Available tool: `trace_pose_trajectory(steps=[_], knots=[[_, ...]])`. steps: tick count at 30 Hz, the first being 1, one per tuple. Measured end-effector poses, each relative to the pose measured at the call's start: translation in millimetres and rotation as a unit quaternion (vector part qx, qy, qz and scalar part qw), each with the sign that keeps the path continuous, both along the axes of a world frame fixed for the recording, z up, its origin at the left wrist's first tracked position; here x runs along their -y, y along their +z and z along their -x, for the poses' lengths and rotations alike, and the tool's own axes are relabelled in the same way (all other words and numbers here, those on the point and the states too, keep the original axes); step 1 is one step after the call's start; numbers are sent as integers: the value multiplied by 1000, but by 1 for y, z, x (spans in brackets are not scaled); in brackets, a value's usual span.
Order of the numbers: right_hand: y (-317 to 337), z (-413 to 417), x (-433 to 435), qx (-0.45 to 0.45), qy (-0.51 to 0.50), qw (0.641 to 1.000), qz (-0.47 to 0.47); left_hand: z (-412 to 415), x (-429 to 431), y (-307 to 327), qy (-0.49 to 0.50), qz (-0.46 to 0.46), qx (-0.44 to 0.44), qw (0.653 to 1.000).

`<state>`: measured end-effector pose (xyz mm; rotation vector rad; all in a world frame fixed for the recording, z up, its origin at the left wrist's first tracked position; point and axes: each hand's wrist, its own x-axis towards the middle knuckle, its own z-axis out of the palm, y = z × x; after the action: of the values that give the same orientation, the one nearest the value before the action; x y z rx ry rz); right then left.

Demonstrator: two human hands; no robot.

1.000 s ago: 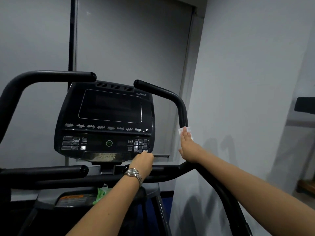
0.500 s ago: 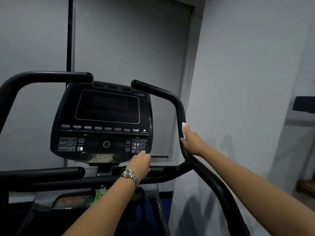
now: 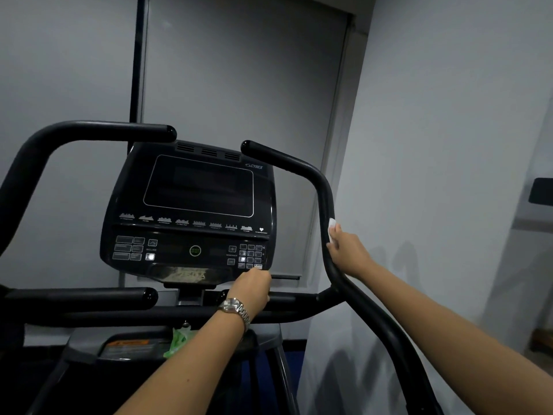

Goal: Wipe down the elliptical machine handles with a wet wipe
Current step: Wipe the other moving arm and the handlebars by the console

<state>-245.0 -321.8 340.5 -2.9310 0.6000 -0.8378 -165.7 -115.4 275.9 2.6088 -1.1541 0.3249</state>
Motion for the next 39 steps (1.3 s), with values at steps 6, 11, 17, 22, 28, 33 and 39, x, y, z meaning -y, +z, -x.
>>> trace_pose_trajectory(steps=[6,11,17,22,28,33,39], knots=[[10,-6,6,35,-18,999,5,-3,2,-1,-3,1,1,1000],[24,-20,0,57,-23,998,21,-3,1,0,-6,6,-3,1000],[1,-11,5,28,-52,993,99,-7,0,-4,-9,24,-23,999],[28,-28,18,86,-45,992,81,-5,-1,-3,-14,29,-27,999],[11,-11,7,46,-42,991,122,-10,1,-6,-14,42,-27,999],[37,-21,13,90,-36,992,86,-10,3,-3,-18,25,-35,999],[26,-25,14,98,-24,990,97,-9,1,-4,-14,21,-23,999]])
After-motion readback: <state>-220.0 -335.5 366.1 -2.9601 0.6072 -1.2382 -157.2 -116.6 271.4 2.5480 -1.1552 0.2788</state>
